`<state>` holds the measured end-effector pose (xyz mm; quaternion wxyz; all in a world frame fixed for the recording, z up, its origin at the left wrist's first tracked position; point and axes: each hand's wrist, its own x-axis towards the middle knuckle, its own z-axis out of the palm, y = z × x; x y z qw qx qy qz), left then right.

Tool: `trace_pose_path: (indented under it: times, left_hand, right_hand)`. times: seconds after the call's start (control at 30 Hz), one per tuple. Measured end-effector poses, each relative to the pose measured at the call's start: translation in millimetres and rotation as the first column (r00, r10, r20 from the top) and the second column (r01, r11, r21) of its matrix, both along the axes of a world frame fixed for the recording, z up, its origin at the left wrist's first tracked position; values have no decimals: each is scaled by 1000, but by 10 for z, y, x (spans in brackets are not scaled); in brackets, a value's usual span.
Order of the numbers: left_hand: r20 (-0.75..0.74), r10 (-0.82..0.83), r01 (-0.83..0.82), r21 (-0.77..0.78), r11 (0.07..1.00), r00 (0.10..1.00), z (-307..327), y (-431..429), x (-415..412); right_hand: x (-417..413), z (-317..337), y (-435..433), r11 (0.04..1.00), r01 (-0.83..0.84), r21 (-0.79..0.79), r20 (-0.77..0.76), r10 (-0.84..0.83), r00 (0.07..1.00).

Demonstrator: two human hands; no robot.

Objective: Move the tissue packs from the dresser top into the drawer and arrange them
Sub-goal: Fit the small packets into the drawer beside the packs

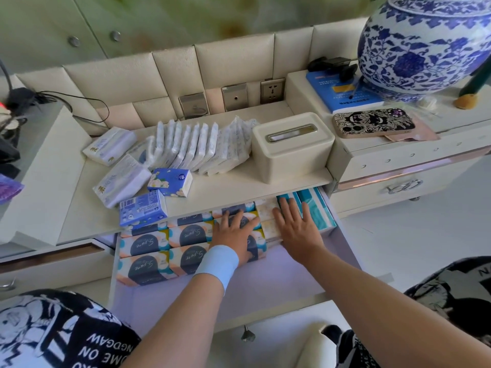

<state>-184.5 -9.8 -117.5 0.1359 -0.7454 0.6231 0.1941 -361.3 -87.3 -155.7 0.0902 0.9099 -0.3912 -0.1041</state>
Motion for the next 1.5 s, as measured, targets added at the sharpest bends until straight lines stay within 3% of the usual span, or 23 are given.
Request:
trace_pose_path:
  times: [0.27,0.47,0.6,0.8,1.0,1.1,1.17,1.23,1.3,1.4,1.5]
  left_hand:
    - [-3,19,-19,-77,997,1000,-32,-20,67]
    - [-5,32,-33,-112,993,999,-64,-80,76]
    - [17,33,-31,-120,992,999,-63,-80,145]
    - [92,16,-3,-138,990,996,-123,12,235]
    - [3,3,-3,-114,993,1000,-43,111,246]
    - [-43,-15,6,-214,977,999,81,196,246]
    - [-89,-14,-11,-274,962,996,158,257,253]
    - [-193,49,-91,-213,973,980,244,327,247]
    - [-296,139,-163,-58,985,945,330,419,207]
    - [-328,179,-119,194,974,928,409,587,125]
    - [-345,263,-111,403,908,901,465,779,36]
  right_hand:
    - [39,-32,-117,997,-77,8,115,75,990]
    - [188,-89,4,998,55,9,174,-55,983]
    - [163,-130,-37,999,41,-10,201,-38,979]
    - [248,-169,8,991,133,-15,63,-132,989]
    - [277,28,-31,985,126,114,14,-129,992]
    - [247,173,27,988,90,129,85,-102,991]
    - [202,252,91,998,31,46,204,-39,978]
    - [149,349,179,996,-45,79,291,20,957]
    - [119,455,320,944,-69,323,256,-17,966]
    - [100,559,564,731,3,683,87,-86,992]
    - [54,717,728,619,48,784,38,-126,991]
